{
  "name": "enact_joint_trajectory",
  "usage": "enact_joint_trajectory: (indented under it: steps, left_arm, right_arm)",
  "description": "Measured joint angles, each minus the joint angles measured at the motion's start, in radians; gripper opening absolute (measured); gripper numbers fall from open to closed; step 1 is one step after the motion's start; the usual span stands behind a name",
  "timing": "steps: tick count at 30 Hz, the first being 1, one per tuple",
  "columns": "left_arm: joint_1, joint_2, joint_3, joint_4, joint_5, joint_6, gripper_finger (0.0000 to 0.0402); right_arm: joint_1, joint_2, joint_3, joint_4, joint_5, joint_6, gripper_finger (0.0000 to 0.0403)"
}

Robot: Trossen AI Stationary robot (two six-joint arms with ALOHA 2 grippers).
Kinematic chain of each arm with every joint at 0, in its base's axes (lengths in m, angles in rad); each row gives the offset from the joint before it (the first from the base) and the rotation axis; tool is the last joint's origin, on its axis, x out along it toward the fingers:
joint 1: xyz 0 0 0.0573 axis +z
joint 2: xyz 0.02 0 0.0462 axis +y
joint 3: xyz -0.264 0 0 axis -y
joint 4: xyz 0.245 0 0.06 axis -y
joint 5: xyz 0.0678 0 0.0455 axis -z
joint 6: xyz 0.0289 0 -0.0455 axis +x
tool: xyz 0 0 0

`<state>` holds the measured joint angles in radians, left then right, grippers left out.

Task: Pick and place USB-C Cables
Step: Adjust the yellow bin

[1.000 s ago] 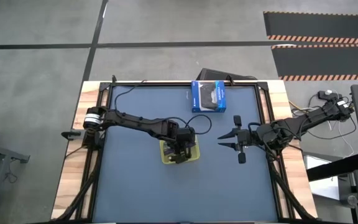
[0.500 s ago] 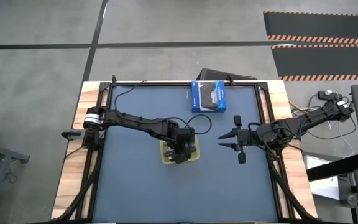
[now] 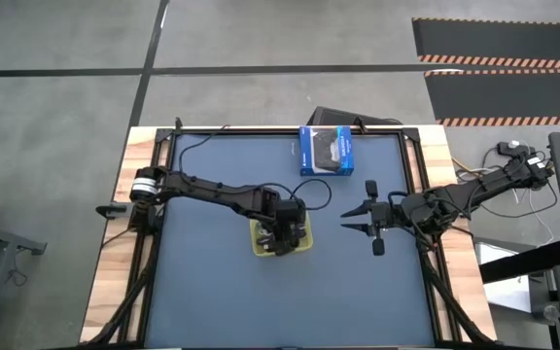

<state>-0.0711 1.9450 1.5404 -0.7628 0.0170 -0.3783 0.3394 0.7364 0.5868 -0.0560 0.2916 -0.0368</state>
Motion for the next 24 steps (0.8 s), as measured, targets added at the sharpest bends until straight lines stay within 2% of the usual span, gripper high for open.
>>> enact_joint_trajectory:
  steps: [13,24]
  left_arm:
    - [-0.064,-0.003,0.006,0.026,-0.002,0.005,0.008]
    - [-0.105,-0.069,0.004,0.036,-0.121,0.064,0.008]
  right_arm:
    - [0.0,0.0,-0.003,-0.003,0.0,0.0,0.0092]
    - [0.0,0.0,-0.003,-0.006,0.0,0.0,0.0081]
